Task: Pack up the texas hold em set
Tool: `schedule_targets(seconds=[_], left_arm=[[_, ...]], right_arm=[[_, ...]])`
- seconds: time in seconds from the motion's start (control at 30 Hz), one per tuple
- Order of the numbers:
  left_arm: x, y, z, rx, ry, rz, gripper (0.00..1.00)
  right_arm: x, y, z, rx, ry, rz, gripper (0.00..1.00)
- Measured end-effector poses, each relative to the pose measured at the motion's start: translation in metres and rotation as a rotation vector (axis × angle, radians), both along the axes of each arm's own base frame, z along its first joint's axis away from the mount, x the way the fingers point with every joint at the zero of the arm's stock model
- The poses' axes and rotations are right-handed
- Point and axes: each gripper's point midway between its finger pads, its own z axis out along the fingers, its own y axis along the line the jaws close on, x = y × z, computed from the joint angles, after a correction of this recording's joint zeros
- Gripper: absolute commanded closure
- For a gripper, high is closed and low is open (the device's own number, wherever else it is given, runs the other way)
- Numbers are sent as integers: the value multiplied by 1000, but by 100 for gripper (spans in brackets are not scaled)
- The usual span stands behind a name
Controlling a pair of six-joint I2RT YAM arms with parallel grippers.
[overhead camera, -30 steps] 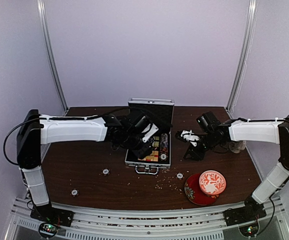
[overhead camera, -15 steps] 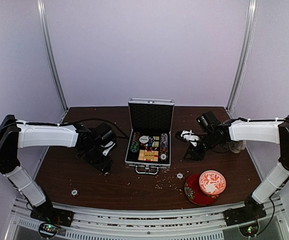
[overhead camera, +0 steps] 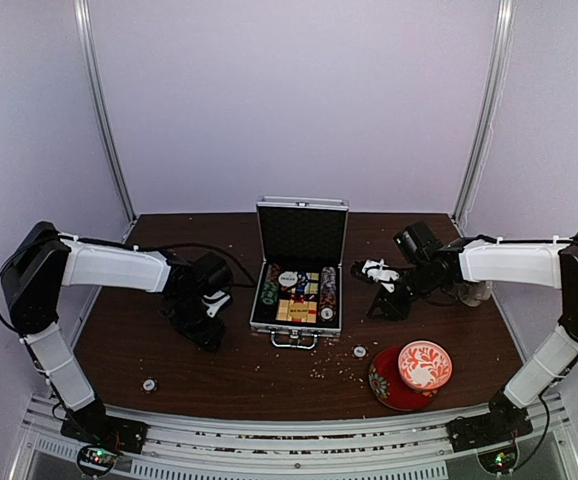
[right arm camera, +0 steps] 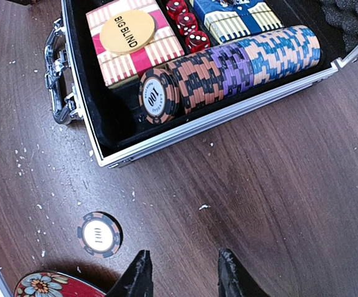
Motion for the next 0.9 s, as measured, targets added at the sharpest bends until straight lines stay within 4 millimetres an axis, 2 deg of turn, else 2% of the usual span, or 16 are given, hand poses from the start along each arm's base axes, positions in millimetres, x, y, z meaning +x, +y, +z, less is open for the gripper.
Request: schedule_targets(seconds=[0.3, 0.53, 0.77, 0.9], left_arm=[[-3, -20, -1, -86, 23, -61, 54], [-25, -45, -2, -123, 61, -150, 56], [-60, -109, -1, -171, 98, -307, 57], [-71, -138, 3, -217, 106, -357, 51]], right_arm=[[0, 0, 1, 1, -3, 1, 62], [0, 0, 1, 1, -3, 1, 62], [0, 0, 1, 1, -3, 1, 62], [0, 0, 1, 1, -2, 2, 62]])
